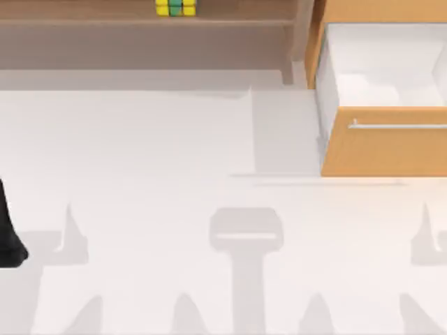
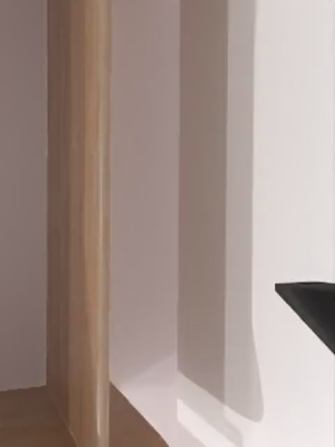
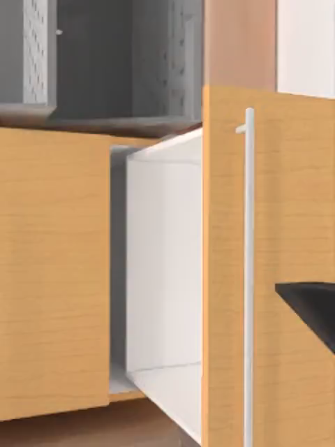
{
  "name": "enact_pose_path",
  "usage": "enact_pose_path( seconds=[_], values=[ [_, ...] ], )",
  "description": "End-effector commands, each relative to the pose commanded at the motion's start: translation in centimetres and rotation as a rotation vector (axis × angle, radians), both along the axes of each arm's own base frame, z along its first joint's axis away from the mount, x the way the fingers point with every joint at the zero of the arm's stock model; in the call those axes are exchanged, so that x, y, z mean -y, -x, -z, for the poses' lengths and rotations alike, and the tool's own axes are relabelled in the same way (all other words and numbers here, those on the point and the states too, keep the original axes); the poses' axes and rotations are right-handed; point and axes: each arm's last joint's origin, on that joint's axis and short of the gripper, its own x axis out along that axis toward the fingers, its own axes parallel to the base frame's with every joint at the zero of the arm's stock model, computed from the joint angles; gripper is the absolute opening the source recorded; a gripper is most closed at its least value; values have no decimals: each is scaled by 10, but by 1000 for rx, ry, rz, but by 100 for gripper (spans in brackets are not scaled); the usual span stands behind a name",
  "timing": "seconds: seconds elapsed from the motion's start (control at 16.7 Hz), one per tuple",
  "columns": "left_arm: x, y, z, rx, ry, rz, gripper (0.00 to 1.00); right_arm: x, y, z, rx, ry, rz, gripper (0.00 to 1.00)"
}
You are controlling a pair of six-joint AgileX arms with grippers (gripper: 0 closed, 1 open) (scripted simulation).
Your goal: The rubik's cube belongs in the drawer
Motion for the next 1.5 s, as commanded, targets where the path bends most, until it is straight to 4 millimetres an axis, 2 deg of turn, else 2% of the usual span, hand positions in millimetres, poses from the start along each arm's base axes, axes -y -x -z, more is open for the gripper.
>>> enact_pose_path(
  seconds=[0.12, 0.24, 0.36, 0.54, 0.72, 0.9, 1.02, 1.2, 1.32, 1.5],
  values=[
    [0, 0, 0, 0, 0, 0, 100, 0, 0, 0, 0, 0, 0, 100],
    [0, 0, 0, 0, 0, 0, 100, -2, 0, -10, 23, -2, -12, 100],
    [0, 0, 0, 0, 0, 0, 100, -6, -1, -31, 72, -9, -38, 100],
    [0, 0, 0, 0, 0, 0, 100, -17, -11, -79, 152, -28, -93, 100],
    [0, 0, 0, 0, 0, 0, 100, -40, -39, -131, 197, -54, -151, 100],
    [0, 0, 0, 0, 0, 0, 100, -86, -95, -162, 160, -62, -198, 100],
    [0, 0, 0, 0, 0, 0, 100, -132, -141, -160, 101, -47, -219, 100],
    [0, 0, 0, 0, 0, 0, 100, -213, -200, -125, 9, -1, -231, 100],
    [0, 0, 0, 0, 0, 0, 100, -262, -225, -94, -29, 30, -223, 100],
    [0, 0, 0, 0, 0, 0, 100, -321, -247, -53, -50, 58, -188, 100]
  ],
)
